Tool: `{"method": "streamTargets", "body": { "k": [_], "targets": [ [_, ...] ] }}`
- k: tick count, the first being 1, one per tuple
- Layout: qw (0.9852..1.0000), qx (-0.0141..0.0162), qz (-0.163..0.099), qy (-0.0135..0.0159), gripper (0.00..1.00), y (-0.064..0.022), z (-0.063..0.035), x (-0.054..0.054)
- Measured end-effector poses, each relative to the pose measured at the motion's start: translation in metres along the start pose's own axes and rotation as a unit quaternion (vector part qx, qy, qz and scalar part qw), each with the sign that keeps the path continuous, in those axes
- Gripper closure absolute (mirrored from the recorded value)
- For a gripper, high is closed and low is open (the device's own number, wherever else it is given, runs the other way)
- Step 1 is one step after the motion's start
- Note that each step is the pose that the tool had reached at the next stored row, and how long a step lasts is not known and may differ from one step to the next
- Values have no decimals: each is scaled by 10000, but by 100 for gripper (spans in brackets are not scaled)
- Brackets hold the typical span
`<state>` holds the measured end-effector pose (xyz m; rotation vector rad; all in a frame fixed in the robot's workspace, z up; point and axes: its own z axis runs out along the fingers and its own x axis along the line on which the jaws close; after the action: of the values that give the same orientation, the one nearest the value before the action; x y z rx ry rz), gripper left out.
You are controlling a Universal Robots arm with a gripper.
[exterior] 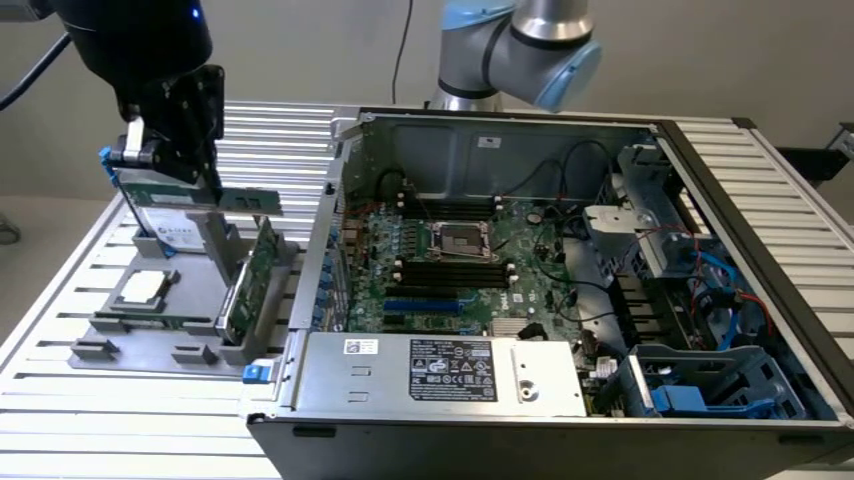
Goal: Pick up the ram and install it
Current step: 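Pick up the ram and move it above insertion slot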
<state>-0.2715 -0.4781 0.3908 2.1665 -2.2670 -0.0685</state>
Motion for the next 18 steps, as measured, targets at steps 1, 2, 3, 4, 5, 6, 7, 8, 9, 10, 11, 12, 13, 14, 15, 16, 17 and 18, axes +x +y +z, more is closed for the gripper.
{"method": "streamTargets", "body": {
  "k": [1, 2, 3, 4, 5, 6, 7, 8, 9, 10, 11, 12, 13, 14, 15, 16, 17, 18],
  "targets": [
    [10000, -4, -2, -2, 87, -37, -12, -2],
    [10000, -10, -3, -3, 87, -75, -25, -4],
    [10000, -16, -3, -3, 87, -115, -37, -6],
    [10000, -21, -3, -3, 87, -155, -49, -9],
    [10000, -27, -3, -3, 87, -199, -63, -12],
    [10000, -33, -2, -3, 87, -239, -76, -16],
    [10000, -40, -3, -3, 87, -279, -90, -19],
    [10000, -45, -3, -2, 87, -318, -103, -22],
    [10000, -51, -2, -2, 87, -358, -115, -25],
    [10000, -59, -1, -2, 87, -399, -126, -28],
    [10000, -67, -1, -1, 87, -439, -136, -31],
    [10000, -76, -1, 0, 87, -480, -146, -33],
    [10000, -84, -2, -1, 87, -520, -154, -36],
    [10000, -94, -1, 0, 87, -563, -163, -39],
    [9999, -103, 0, 0, 87, -604, -170, -42],
    [9999, -111, 0, 1, 87, -645, -177, -44],
    [9999, -120, 0, 1, 87, -688, -184, -47],
    [9999, -129, 0, 1, 87, -731, -189, -49]
  ]
}}
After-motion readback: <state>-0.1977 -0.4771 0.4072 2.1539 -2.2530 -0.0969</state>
